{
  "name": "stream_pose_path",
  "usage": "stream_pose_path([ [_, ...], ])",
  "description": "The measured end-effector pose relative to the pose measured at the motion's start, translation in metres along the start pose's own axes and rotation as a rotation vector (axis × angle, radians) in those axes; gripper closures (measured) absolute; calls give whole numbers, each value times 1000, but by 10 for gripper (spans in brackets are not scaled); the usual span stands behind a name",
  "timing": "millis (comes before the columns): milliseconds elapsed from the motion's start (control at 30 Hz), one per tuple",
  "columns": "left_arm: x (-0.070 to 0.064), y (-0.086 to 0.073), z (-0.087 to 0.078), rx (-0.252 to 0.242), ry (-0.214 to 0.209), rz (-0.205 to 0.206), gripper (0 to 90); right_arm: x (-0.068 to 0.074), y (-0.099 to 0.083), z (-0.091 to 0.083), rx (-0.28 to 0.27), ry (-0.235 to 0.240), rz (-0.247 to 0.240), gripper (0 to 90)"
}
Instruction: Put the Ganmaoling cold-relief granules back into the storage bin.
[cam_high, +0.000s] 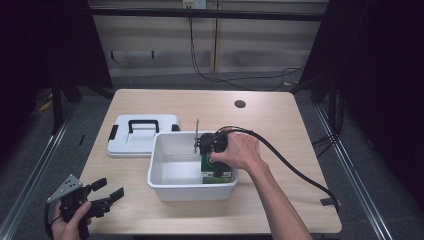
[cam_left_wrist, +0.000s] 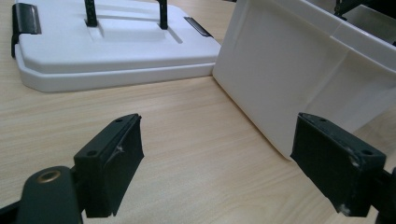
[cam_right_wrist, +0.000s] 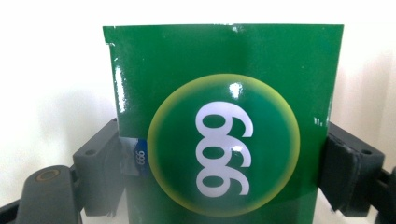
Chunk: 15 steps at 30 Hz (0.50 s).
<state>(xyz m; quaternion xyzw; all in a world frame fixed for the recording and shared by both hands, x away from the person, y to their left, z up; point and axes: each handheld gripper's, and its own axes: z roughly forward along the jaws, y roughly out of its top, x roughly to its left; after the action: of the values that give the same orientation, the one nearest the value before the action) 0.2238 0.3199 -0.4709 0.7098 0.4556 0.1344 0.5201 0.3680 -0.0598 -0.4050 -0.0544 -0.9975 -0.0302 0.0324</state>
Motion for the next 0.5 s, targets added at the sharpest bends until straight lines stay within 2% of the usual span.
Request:
stream_pose_path([
  [200,0,0,0,1,0,0,161,2,4,7,26,-12,4,153],
  [367,0,0,0,1,-1,1,161,2,5,11,26,-16,7,152],
  [500,0,0,0,3,-2,-1,161,2,6,15,56,-27,-3,140],
])
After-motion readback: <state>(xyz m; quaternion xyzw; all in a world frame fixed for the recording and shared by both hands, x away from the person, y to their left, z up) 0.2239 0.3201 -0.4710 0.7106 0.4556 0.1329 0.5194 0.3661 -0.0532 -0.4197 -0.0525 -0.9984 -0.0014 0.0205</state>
